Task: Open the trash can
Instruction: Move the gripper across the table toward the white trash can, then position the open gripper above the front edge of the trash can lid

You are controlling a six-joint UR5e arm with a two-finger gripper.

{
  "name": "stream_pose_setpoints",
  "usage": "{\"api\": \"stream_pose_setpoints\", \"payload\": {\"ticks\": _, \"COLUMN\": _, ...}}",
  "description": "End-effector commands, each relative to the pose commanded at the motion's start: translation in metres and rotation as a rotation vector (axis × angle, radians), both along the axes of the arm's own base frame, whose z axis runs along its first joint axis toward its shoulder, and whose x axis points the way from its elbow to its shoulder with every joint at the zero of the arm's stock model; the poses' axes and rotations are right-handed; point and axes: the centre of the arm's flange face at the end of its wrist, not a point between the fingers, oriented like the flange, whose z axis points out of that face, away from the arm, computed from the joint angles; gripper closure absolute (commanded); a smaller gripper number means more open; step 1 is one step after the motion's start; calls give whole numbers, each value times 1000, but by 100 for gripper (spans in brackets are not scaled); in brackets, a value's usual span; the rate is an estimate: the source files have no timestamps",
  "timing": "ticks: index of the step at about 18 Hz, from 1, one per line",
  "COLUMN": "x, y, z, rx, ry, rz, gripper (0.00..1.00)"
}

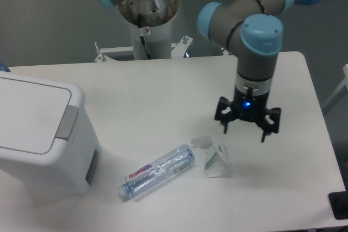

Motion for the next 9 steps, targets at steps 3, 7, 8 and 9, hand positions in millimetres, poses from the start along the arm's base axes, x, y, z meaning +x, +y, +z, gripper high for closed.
{"api": "stream_pose_setpoints", "payload": {"ticks": 3, "x": 23, "y": 19, "z": 35, "rx": 84, "ry": -34, "rz": 39, "gripper": 0}}
{"api": "stream_pose_setpoints", "payload": {"ticks": 7, "x": 82, "y": 48, "z": 68, "rx": 134, "ry": -17, "rz": -54, "gripper": 0}}
{"api": "stream_pose_setpoints", "payload": {"ticks": 8, "x": 91, "y": 53, "z": 73, "rx": 174, "ry": -30, "rz": -92, "gripper": 0}}
{"api": "stream_pose_setpoints", "payload": {"ticks": 9, "x": 100, "y": 59, "z": 78, "rx": 224, "ry": -50, "rz": -123, "gripper": 0}}
